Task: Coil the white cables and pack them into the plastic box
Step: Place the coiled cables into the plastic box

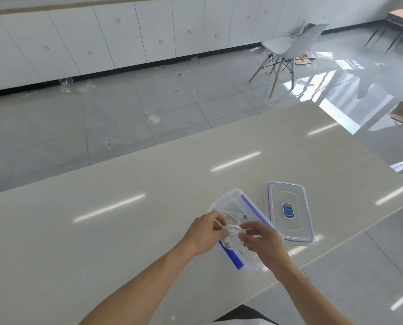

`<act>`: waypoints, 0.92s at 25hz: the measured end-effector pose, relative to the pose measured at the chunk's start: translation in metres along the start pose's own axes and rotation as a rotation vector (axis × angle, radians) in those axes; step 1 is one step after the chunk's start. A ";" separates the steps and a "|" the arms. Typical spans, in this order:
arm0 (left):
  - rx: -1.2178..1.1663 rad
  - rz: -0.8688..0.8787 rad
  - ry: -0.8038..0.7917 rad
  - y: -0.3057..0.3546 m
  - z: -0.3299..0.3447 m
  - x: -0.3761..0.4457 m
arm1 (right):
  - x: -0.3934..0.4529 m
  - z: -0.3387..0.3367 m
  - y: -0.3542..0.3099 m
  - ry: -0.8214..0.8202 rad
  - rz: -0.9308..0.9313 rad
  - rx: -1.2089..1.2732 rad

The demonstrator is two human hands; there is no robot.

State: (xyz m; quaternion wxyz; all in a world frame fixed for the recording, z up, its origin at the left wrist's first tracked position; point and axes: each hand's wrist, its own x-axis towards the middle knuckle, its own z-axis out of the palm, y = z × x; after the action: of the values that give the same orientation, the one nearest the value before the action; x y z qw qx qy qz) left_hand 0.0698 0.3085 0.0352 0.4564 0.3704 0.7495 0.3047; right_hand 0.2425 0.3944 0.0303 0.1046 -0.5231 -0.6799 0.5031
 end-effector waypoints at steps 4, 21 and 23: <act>0.276 0.011 -0.098 0.032 0.019 0.039 | 0.022 -0.027 0.014 -0.049 0.061 -0.097; 0.852 -0.143 -0.230 0.027 0.067 0.089 | 0.067 -0.004 0.042 -0.296 -0.059 -0.913; 0.904 -0.149 -0.216 0.026 0.070 0.088 | 0.068 -0.003 0.044 -0.310 -0.089 -0.970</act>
State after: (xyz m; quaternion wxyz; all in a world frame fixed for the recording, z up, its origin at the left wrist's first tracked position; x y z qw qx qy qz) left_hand 0.1139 0.4045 -0.0122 0.3452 0.5067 0.7799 -0.1261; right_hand 0.2420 0.4494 -0.0291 -0.2310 -0.4010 -0.8645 0.1963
